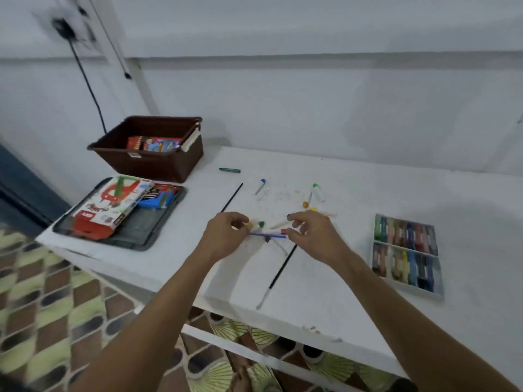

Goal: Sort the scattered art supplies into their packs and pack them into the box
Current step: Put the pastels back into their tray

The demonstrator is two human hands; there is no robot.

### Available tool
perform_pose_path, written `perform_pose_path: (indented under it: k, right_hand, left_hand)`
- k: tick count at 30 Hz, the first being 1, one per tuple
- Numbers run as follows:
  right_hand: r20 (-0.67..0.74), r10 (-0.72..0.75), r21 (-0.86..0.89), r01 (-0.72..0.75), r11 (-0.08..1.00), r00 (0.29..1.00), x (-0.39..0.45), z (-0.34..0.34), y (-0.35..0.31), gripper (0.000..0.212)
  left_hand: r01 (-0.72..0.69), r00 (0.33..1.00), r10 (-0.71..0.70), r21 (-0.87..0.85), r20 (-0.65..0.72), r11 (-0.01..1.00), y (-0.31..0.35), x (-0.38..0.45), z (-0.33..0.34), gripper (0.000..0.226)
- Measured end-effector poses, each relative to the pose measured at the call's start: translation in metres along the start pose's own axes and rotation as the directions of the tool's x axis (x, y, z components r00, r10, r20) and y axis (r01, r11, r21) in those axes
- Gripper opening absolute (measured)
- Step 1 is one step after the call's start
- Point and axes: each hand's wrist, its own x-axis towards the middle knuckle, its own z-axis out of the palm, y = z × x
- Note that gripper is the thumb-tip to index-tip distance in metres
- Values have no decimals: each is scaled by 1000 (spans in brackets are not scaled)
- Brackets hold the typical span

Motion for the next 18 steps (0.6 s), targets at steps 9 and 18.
perform_pose_path:
  k: [9,18]
  right_hand:
    - [286,-181,69,169,983,941,98,160,-134,27]
    - [464,-101,124,48,991,880,137,265,-204,33]
  left_hand:
    - [255,906,-171,176,-387,951,-137,52,-171,30]
    - [440,876,-357,235,-324,867,-238,101,-252,50]
